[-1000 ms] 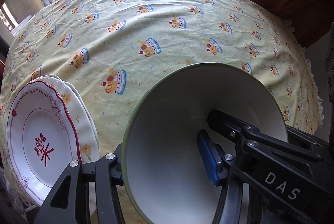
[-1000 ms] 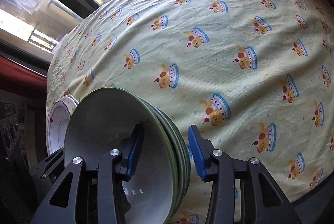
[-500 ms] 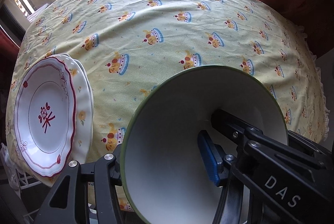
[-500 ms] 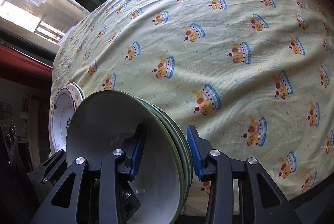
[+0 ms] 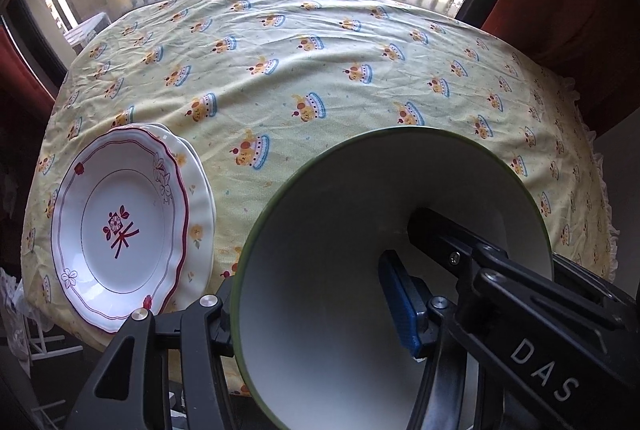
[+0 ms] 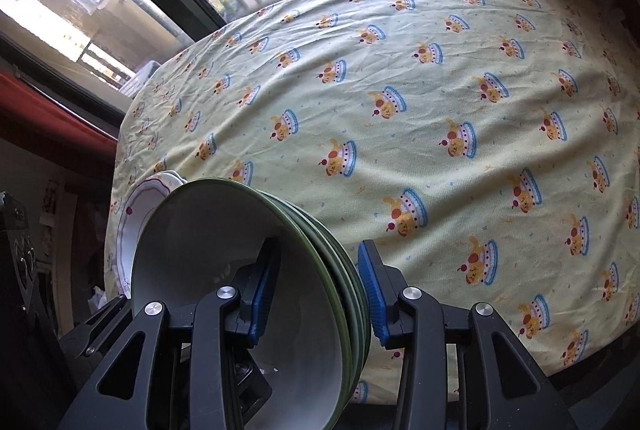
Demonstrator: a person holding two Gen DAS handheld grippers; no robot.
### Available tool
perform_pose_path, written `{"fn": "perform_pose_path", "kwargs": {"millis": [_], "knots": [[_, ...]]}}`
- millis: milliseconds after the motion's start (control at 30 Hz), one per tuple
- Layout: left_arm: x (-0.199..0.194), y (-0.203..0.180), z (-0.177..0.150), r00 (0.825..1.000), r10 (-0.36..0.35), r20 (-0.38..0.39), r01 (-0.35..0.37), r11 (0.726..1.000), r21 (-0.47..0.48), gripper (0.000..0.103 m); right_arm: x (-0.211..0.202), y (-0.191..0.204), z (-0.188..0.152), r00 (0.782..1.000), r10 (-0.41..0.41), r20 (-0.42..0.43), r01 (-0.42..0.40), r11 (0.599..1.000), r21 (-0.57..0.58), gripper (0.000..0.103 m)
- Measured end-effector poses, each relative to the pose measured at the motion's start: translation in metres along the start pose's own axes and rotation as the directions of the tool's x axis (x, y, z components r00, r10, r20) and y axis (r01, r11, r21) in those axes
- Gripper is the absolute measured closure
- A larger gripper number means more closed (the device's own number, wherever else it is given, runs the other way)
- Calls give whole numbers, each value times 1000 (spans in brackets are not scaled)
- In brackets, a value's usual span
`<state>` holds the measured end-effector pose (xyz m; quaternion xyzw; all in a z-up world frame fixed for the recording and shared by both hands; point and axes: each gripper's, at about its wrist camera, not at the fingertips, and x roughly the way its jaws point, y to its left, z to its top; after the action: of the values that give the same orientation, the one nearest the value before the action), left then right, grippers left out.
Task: Organize plates and bowls
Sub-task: 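Lift the nested bowls with both grippers and carry them over the plate stack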
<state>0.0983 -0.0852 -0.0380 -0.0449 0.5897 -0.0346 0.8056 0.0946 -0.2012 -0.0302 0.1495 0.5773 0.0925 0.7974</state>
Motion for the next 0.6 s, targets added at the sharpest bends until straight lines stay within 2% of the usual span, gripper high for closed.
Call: {"fn": "perform_pose_path", "kwargs": {"millis": [600], "knots": [[-22,105,20,998,-53,35,53,998,16,45,17,112,1,994,-80,73,81,997,-8,59]]}}
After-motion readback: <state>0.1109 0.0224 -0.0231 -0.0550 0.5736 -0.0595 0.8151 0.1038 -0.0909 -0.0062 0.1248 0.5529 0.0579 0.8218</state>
